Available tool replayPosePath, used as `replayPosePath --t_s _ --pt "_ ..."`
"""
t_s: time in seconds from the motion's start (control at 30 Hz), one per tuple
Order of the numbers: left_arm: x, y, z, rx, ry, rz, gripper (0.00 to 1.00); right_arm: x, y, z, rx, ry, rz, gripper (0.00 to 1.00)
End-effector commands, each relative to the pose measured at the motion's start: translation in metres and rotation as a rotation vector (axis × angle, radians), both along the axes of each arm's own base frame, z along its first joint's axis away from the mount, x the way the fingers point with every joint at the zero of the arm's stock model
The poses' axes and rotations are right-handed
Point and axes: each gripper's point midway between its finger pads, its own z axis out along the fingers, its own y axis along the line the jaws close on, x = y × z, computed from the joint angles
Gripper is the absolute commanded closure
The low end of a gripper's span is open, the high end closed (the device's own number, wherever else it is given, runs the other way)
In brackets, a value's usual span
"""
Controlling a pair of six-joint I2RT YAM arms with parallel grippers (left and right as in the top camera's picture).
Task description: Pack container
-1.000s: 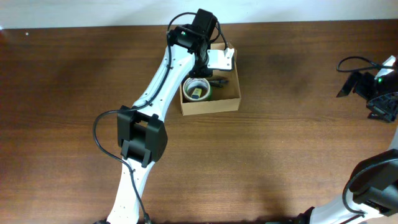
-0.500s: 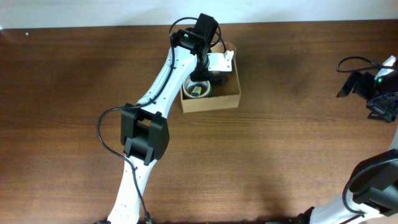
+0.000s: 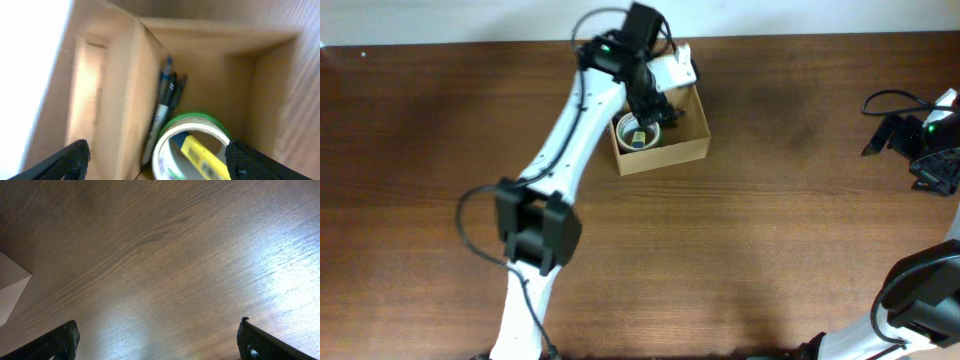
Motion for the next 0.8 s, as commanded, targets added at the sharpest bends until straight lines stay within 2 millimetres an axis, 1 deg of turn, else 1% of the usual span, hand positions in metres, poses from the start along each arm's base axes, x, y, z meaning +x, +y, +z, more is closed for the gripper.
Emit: replayPosePath --t_s 0.0,0.07,0.1,0.13,0.17,0.2,0.27,0.3,0.33,0.37,0.4,0.43,0.47,0.5,0.57,0.63,0.7,0.73,0.77 --pt "-0.015 0.013 0.103 -0.178 -0.111 0.086 0.14 -0.001 -0.001 0.000 -0.005 0.001 0.002 0.01" --pt "-0.020 0.028 0.134 -0.203 -0.160 0.113 0.13 0.003 -0.002 0.000 -0.012 -0.013 0.002 0.01" --pt "-0.023 0.039 0.148 -0.211 -0.182 0.134 0.14 0.005 -0.004 0.001 -0.017 -0.023 0.001 0.01" --pt "-0.023 0.055 0.162 -0.223 -0.203 0.179 0.14 0.008 -0.005 0.001 -0.023 -0.035 0.002 0.01" --pt "-0.023 0.066 0.170 -0.234 -0.214 0.212 0.14 0.010 -0.005 0.001 -0.021 -0.043 0.002 0.01" --pt "-0.021 0.085 0.181 -0.254 -0.229 0.269 0.14 0.013 -0.004 0.002 -0.012 -0.060 0.004 0.01" --pt "-0.013 0.131 0.199 -0.283 -0.266 0.414 0.14 0.021 0.004 0.004 0.034 -0.100 0.011 0.19" --pt "-0.007 0.159 0.205 -0.297 -0.285 0.517 0.18 0.026 0.011 0.007 0.076 -0.131 0.018 0.27" --pt "-0.001 0.191 0.209 -0.319 -0.298 0.647 0.26 0.033 0.020 0.010 0.127 -0.166 0.028 0.39" --pt "0.003 0.218 0.209 -0.346 -0.296 0.755 0.33 0.038 0.028 0.013 0.164 -0.193 0.040 0.50" --pt "0.004 0.245 0.207 -0.387 -0.278 0.870 0.51 0.042 0.035 0.015 0.192 -0.213 0.052 0.68" --pt "0.004 0.273 0.199 -0.438 -0.235 1.005 0.63 0.046 0.042 0.017 0.216 -0.230 0.067 0.88" --pt "0.000 0.302 0.183 -0.496 -0.161 1.154 0.83 0.050 0.052 0.019 0.235 -0.244 0.089 0.96" --pt "-0.004 0.316 0.172 -0.523 -0.105 1.227 0.98 0.055 0.061 0.020 0.243 -0.255 0.118 0.96" --pt "-0.009 0.332 0.148 -0.544 -0.001 1.279 0.98 0.063 0.077 0.020 0.233 -0.271 0.191 0.96" --pt "-0.010 0.342 0.128 -0.544 0.066 1.305 0.98 0.070 0.104 0.015 0.236 -0.265 0.279 0.96" --pt "-0.009 0.347 0.109 -0.530 0.119 1.324 0.98 0.073 0.130 0.000 0.225 -0.225 0.350 0.96" --pt "-0.008 0.347 0.095 -0.516 0.154 1.334 0.98 0.074 0.147 -0.014 0.210 -0.186 0.399 0.96" --pt "-0.007 0.346 0.087 -0.511 0.176 1.336 0.98 0.075 0.158 -0.021 0.210 -0.167 0.425 0.96"
